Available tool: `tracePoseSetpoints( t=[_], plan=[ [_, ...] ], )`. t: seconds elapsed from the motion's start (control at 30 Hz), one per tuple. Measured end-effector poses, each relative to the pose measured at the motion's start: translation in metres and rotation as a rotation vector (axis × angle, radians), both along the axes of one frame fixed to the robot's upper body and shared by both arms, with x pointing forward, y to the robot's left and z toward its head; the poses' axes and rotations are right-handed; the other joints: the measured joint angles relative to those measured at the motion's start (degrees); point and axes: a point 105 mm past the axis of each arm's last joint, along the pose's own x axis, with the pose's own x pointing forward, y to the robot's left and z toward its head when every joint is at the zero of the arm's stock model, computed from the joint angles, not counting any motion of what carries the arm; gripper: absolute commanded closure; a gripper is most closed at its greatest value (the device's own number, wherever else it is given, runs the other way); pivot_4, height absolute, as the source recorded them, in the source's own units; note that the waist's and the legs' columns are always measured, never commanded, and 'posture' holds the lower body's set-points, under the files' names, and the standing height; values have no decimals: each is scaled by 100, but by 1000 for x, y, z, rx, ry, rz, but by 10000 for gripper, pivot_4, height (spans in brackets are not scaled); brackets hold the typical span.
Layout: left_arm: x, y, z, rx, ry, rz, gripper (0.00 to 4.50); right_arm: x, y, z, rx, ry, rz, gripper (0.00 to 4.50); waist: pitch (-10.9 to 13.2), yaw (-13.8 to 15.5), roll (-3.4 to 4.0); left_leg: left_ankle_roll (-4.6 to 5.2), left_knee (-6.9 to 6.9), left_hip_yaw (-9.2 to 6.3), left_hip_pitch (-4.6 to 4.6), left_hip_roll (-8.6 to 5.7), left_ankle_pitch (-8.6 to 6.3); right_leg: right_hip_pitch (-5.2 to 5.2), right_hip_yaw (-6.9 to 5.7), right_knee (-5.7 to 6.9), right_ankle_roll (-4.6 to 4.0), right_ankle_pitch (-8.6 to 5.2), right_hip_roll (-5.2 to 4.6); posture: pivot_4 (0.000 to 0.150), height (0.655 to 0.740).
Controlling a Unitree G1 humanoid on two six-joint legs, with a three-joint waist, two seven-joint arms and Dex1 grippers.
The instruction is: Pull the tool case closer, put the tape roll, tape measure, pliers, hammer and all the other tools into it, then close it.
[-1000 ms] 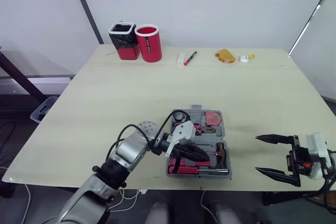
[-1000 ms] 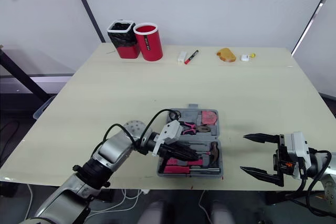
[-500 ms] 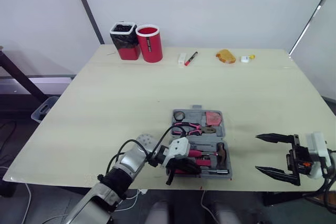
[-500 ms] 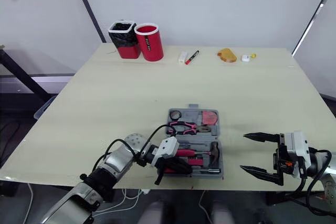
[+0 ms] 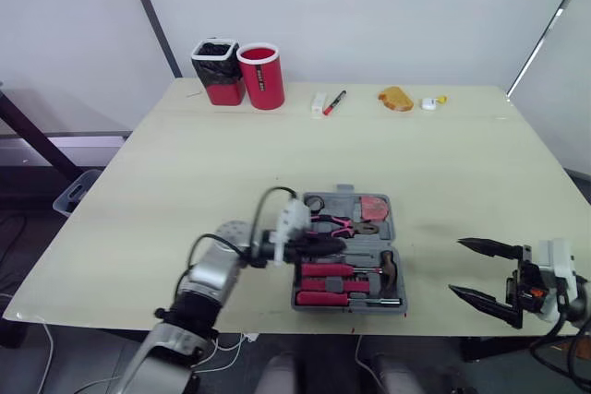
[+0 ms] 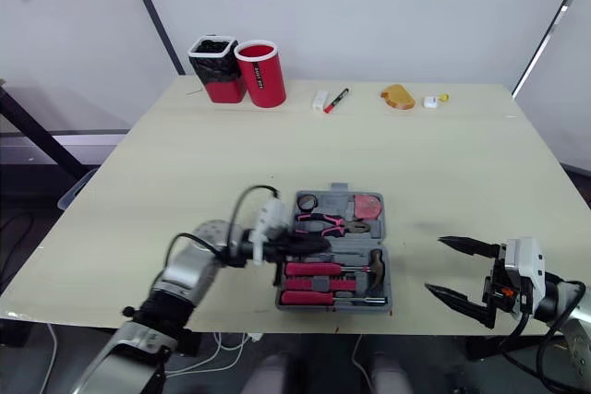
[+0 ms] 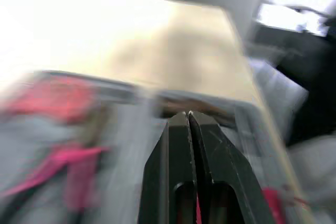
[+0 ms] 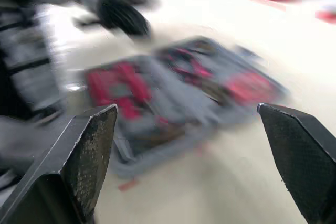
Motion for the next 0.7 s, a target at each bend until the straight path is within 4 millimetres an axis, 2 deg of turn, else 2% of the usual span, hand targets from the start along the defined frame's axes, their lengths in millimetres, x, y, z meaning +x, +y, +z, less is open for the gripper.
tracePoseSetpoints(
  t=[0.03, 0.07, 0.13, 0.2, 0.27, 0.3, 0.37, 0.53, 0.7],
  plan=[
    [1, 15, 5, -8, -5, 46, 36599, -2, -5, -2, 6, 2, -40, 0, -1, -16, 2, 0, -3, 1, 2, 1, 0, 0, 1, -1, 0, 0, -1, 1500, 7400],
    [0, 36, 7, -6, 0, 107, 30485, -6, -12, -6, 7, 8, -85, 0, -2, -31, 3, 0, -5, 1, 2, 1, 0, 0, 1, -2, -1, -1, -1, 1500, 7400],
    [-3, 57, 7, -3, 9, 171, 23886, -9, -19, -8, 11, 13, -134, 0, -1, -48, 3, 0, -4, 4, 2, 1, 0, 0, 1, -3, -1, -1, -4, 1500, 7400],
    [-14, 87, 0, 18, 33, 262, 12309, -12, -28, -9, 17, 3, -207, 0, -1, -79, 3, 0, -5, 3, 4, 2, 0, 0, 3, -3, -8, -6, -11, 1500, 7400],
    [-22, 109, -5, 33, 53, 344, 2778, -16, -36, -11, 18, 6, -261, 0, -1, -84, 3, -1, -5, 3, 4, 2, 0, 0, 2, -3, -11, -8, -12, 1500, 7400],
    [-27, 122, -8, 31, 63, 394, 549, -20, -41, -12, 18, 7, -290, 0, -1, -86, 3, -1, -5, 4, 4, 4, 0, 0, 2, -4, -14, -10, -14, 1500, 7400],
    [-35, 139, -12, 28, 79, 476, 549, -26, -50, -16, 15, 18, -333, 0, -1, -65, 3, -1, -5, 5, 4, 8, 0, 0, -1, -4, -20, -14, -22, 1500, 7400],
    [-62, 162, -20, 40, 103, 603, 549, -40, -67, -21, 12, 36, -413, 0, -2, -68, 3, -1, -6, 5, 9, 15, -1, 0, 7, -6, -20, -15, -32, 1500, 7400],
    [-74, 165, -23, 23, 116, 647, 549, -44, -74, -25, -12, 55, -452, 0, -4, -61, 3, -1, -6, 8, 11, 16, -1, -1, 8, -5, -2, -26, -33, 1500, 7400]
  ],
)
